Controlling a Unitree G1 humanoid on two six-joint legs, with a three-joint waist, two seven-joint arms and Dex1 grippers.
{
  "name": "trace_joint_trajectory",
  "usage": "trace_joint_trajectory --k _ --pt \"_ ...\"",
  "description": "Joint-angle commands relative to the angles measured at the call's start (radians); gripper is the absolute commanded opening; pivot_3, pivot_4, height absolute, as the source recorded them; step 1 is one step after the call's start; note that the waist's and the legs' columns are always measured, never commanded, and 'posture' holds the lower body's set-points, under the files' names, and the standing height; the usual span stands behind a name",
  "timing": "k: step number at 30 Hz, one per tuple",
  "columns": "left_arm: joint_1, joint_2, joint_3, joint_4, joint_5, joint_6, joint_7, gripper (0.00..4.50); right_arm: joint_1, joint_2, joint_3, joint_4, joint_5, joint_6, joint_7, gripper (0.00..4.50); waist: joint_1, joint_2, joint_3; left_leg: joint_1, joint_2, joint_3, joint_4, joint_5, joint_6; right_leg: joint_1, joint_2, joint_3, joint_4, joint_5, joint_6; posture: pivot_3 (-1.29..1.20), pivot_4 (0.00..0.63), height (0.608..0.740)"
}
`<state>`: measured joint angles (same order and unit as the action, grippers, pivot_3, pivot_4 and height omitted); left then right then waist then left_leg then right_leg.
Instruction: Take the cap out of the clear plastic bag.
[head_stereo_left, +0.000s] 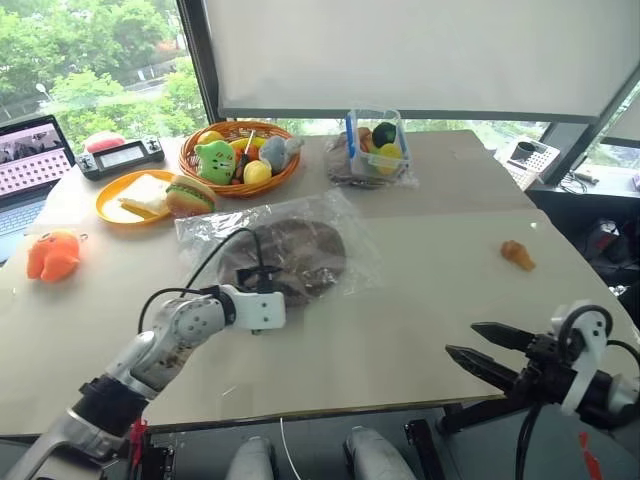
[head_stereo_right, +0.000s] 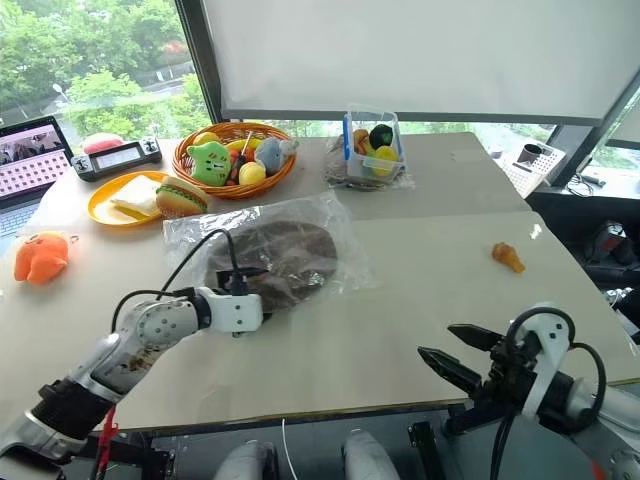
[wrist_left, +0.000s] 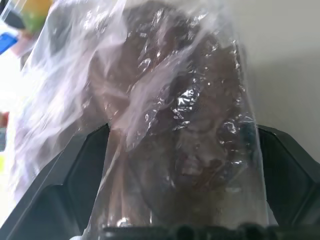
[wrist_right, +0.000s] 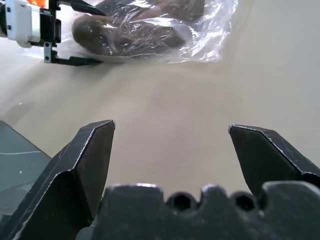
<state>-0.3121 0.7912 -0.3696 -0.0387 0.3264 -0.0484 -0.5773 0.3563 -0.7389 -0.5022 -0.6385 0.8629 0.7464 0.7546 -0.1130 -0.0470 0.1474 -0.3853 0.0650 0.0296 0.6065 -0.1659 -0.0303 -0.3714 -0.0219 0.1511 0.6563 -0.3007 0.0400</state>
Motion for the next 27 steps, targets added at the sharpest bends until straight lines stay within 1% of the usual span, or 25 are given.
trace_joint_trajectory --k 1,2,4,5,6,8,9,10,11,13,16,19,22,27 --pt "0.087 -0.019 0.017 0.002 -0.086 0.059 -0.096 4.50 -0.027 -0.005 0.023 0.000 -0.015 -0.030 0.006 4.43 -0.004 0.001 -0.001 0.000 0.000 0.000 0.000 0.000 0.000 0.000 -0.001 0.000 0.000 0.000 0.000 0.00 0.150 0.740" --pt "0.116 -0.065 0.027 -0.085 -0.209 0.130 -0.143 4.50 -0.032 -0.005 0.030 0.002 -0.019 -0.032 0.005 4.43 -0.005 0.002 -0.001 0.000 0.000 0.000 0.000 0.000 0.000 0.000 -0.002 0.000 0.000 0.000 0.000 0.00 0.150 0.740" --pt "0.138 -0.152 0.051 -0.208 -0.386 0.237 -0.193 4.50 -0.040 -0.007 0.036 0.007 -0.022 -0.032 0.007 4.43 -0.003 0.008 -0.004 -0.005 0.000 0.002 0.000 0.000 0.000 0.001 -0.004 0.000 -0.001 0.000 0.000 0.00 0.150 0.740" --pt "0.137 -0.183 0.062 -0.239 -0.428 0.272 -0.199 4.50 -0.044 -0.008 0.036 0.009 -0.023 -0.031 0.008 4.43 0.007 0.010 -0.005 -0.006 0.000 0.003 0.000 0.000 0.000 0.000 -0.004 0.000 -0.001 0.000 0.000 0.00 0.150 0.740" --pt "0.116 -0.215 0.077 -0.237 -0.443 0.295 -0.191 4.50 -0.046 -0.012 0.034 0.012 -0.022 -0.029 0.011 4.43 0.020 0.010 -0.006 -0.012 -0.002 0.004 0.001 0.001 0.001 -0.002 -0.006 -0.001 -0.002 -0.002 0.003 0.00 0.150 0.740" --pt "0.084 -0.251 0.095 -0.225 -0.461 0.306 -0.199 4.50 -0.046 -0.020 0.027 0.013 -0.020 -0.026 0.018 4.43 0.038 0.008 -0.004 -0.030 -0.006 0.003 0.004 0.002 0.004 -0.016 -0.007 -0.002 -0.002 0.001 0.013 0.00 0.150 0.740" --pt "0.073 -0.261 0.098 -0.220 -0.468 0.299 -0.209 4.50 -0.045 -0.023 0.023 0.013 -0.019 -0.024 0.022 4.43 0.049 0.008 -0.004 -0.035 -0.007 0.002 0.006 0.002 0.004 -0.020 -0.006 -0.003 -0.002 0.001 0.013 0.00 0.150 0.740" --pt "0.058 -0.275 0.086 -0.206 -0.469 0.283 -0.219 4.50 -0.045 -0.026 0.019 0.014 -0.019 -0.022 0.026 4.43 0.060 0.008 -0.004 -0.041 -0.007 0.000 0.007 0.002 0.004 -0.025 -0.005 -0.005 -0.002 0.003 0.012 0.00 0.150 0.740" --pt "0.047 -0.285 0.076 -0.195 -0.468 0.273 -0.225 4.50 -0.044 -0.029 0.016 0.016 -0.018 -0.022 0.028 4.43 0.069 0.008 -0.004 -0.044 -0.008 -0.003 0.008 0.002 0.005 -0.027 -0.005 -0.006 -0.001 0.005 0.009 0.00 0.150 0.740" --pt "0.010 -0.330 0.059 -0.158 -0.455 0.265 -0.209 4.50 -0.046 -0.040 0.017 0.019 -0.025 -0.022 0.029 4.43 0.082 0.008 -0.004 -0.046 -0.010 -0.004 0.007 0.001 0.005 -0.028 -0.006 -0.006 -0.001 0.005 0.008 0.00 0.150 0.740" --pt "-0.025 -0.383 0.047 -0.121 -0.437 0.244 -0.198 4.50 -0.051 -0.049 0.011 0.019 -0.016 -0.017 0.027 4.43 0.092 0.008 -0.004 -0.046 -0.013 -0.005 0.010 0.001 0.005 -0.025 -0.008 -0.006 -0.002 0.004 0.011 0.00 0.150 0.740" --pt "-0.041 -0.402 0.039 -0.123 -0.422 0.239 -0.192 4.50 -0.051 -0.052 0.007 0.021 -0.013 -0.015 0.027 4.43 0.091 0.008 -0.004 -0.045 -0.014 -0.007 0.013 0.001 0.006 -0.021 -0.009 -0.006 -0.006 0.003 0.017 0.00 0.150 0.740" --pt "-0.069 -0.411 0.019 -0.121 -0.385 0.222 -0.186 4.50 -0.046 -0.054 0.001 0.026 -0.019 -0.018 0.030 4.43 0.092 0.008 -0.003 -0.045 -0.014 -0.008 0.017 0.002 0.006 -0.018 -0.008 -0.007 -0.007 0.004 0.020 0.00 0.150 0.740" --pt "-0.154 -0.465 -0.063 -0.051 -0.273 0.204 -0.154 4.50 -0.047 -0.046 -0.008 0.034 -0.017 -0.022 0.027 4.43 0.098 0.008 -0.004 -0.045 -0.015 -0.010 0.020 0.002 0.007 -0.015 -0.008 -0.007 -0.008 0.005 0.021 0.00 0.150 0.740"
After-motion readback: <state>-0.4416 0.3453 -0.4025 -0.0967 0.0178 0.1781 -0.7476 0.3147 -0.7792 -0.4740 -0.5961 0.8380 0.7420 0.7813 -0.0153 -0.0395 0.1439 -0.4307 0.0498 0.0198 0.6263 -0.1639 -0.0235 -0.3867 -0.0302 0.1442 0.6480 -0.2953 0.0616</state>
